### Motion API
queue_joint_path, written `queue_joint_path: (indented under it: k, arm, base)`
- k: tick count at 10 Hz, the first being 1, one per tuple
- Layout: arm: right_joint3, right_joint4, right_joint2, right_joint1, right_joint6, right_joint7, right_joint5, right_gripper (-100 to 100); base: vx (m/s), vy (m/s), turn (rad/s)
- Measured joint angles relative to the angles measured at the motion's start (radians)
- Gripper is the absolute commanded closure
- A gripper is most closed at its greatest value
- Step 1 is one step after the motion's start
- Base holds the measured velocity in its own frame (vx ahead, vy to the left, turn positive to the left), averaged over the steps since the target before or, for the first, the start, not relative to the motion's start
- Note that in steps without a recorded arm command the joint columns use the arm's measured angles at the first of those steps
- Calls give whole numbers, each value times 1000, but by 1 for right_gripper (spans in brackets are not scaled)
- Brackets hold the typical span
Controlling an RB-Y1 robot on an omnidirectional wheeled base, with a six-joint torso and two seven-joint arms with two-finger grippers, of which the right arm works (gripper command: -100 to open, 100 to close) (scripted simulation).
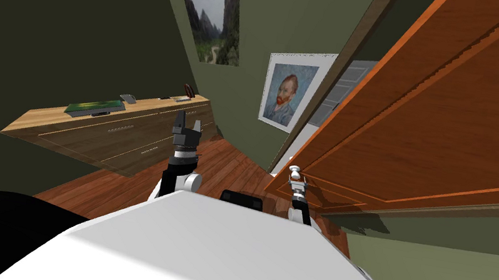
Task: Pull the door open
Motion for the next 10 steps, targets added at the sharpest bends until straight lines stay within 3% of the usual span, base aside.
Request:
queue_joint_path:
  k: [3, 10]
  arm:
    - [17, -47, 8, 20, 10, -78, -30, -100]
    - [53, -103, 20, 37, 22, -245, -91, -100]
  base:
    - [-66, -3, 0]
    - [-58, -6, 2]
